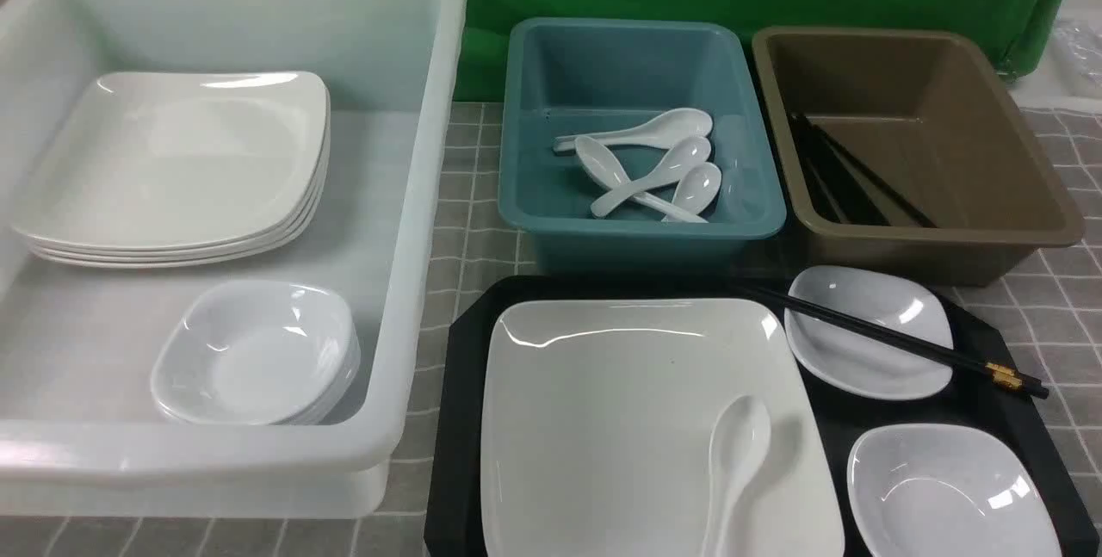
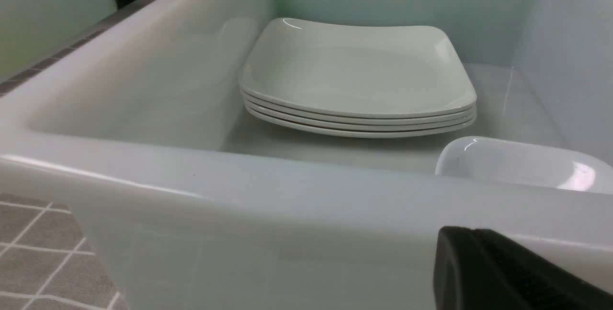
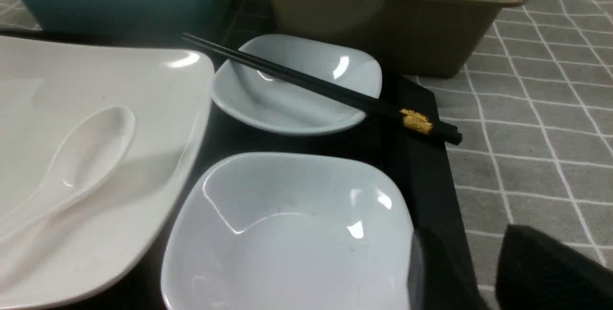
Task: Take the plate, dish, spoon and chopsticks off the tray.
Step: Use the right arm to grab a pair of chopsticks from the plate
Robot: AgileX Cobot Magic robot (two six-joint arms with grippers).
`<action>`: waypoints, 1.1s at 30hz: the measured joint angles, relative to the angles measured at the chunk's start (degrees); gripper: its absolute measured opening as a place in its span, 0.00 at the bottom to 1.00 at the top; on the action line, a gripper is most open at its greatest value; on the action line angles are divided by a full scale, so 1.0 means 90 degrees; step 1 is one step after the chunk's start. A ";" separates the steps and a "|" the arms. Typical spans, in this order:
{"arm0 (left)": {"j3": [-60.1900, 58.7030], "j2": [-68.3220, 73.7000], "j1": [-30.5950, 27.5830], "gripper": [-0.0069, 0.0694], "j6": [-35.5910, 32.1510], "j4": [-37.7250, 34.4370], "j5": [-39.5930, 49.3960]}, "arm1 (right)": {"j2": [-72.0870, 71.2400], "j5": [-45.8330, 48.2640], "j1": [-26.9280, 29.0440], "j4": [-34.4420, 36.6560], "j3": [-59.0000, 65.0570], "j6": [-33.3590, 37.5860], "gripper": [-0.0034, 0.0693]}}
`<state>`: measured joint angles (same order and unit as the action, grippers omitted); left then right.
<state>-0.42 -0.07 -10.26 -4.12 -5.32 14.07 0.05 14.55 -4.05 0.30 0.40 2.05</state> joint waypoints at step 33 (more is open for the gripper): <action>0.0000 0.0000 0.0000 0.10 0.1518 -0.2007 -0.1470 | 0.0000 0.0000 0.0000 0.0000 0.0000 0.0000 0.38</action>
<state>-0.42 -0.07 -10.26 9.54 -23.38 0.84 0.05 14.55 -4.05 0.30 0.40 2.05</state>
